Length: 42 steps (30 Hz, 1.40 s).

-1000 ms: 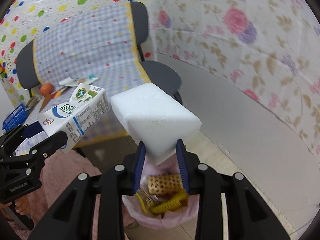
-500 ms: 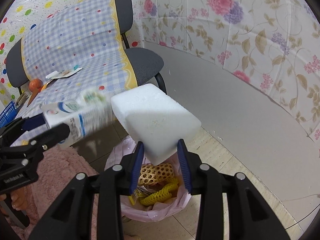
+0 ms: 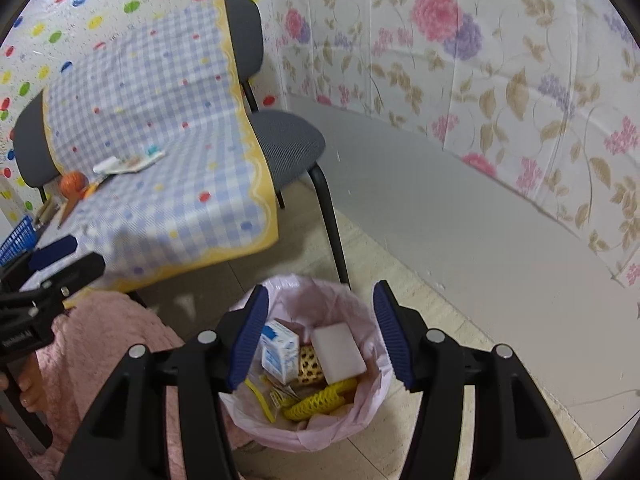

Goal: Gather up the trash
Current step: 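Move both open grippers back over the chair seat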

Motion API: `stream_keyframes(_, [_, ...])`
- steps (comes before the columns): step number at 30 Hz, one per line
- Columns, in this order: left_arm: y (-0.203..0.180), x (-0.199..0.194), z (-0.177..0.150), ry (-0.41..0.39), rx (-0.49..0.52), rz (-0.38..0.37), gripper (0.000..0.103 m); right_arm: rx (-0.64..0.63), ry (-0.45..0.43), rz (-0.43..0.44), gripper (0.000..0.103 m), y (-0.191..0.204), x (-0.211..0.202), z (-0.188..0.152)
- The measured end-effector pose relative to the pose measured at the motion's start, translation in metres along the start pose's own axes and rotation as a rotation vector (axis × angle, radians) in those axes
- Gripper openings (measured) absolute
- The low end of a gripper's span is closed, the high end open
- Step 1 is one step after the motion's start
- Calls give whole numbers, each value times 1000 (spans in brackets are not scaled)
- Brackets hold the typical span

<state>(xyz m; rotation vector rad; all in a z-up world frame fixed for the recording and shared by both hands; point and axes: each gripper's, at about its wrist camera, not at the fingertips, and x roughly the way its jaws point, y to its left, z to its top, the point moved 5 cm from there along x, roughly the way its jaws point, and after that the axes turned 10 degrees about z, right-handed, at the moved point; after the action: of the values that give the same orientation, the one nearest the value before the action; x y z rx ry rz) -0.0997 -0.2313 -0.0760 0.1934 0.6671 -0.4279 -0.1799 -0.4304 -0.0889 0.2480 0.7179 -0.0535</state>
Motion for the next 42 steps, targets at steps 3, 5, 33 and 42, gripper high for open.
stream_keyframes(3, [9, -8, 1, -10, -10, 17, 86, -10, -13, 29, 54, 11, -3, 6])
stream_keyframes(5, [15, -13, 2, -20, -16, 30, 86, -16, -22, 51, 54, 17, -4, 9])
stream_keyframes(33, [201, -37, 28, -29, -215, 420, 86, -272, 32, 334, 54, 182, 101, 104])
stream_keyframes(42, [266, -22, 44, -16, -277, 514, 87, -314, 54, 354, 60, 214, 150, 137])
